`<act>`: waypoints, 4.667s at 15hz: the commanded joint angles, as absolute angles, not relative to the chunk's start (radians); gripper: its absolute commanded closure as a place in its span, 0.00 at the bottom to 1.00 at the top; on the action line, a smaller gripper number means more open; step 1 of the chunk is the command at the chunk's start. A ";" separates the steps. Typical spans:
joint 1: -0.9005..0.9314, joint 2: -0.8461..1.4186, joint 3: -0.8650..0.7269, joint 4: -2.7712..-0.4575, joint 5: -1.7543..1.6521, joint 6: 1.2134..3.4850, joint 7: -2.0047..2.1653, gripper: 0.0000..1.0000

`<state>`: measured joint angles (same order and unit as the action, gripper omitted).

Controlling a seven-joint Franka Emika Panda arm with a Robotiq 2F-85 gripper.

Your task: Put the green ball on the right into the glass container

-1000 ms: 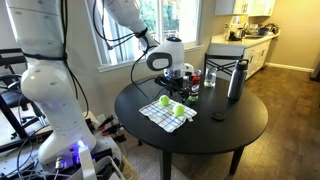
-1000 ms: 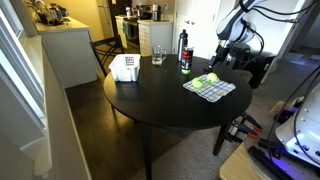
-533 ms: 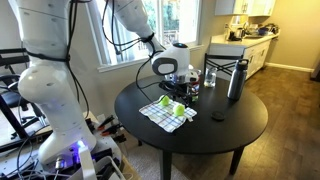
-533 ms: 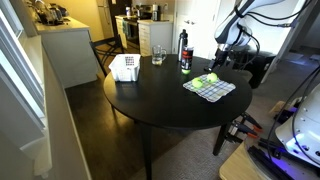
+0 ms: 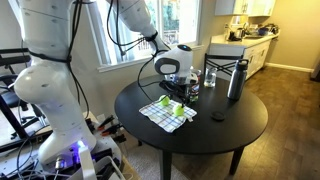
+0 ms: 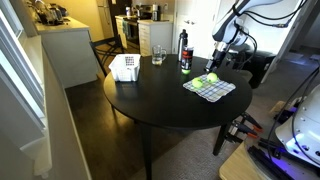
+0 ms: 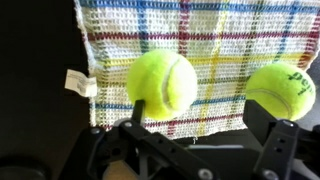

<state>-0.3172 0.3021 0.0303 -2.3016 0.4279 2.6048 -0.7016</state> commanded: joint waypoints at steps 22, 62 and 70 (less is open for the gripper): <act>-0.322 0.297 -0.039 -2.273 0.336 2.463 -0.741 0.00; -0.298 0.201 0.038 -2.085 0.702 2.429 -1.062 0.57; -0.253 0.180 0.011 -2.041 0.721 2.457 -1.095 0.57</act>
<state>-0.2713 0.1963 0.0311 -2.0349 0.6804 2.4384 -1.0394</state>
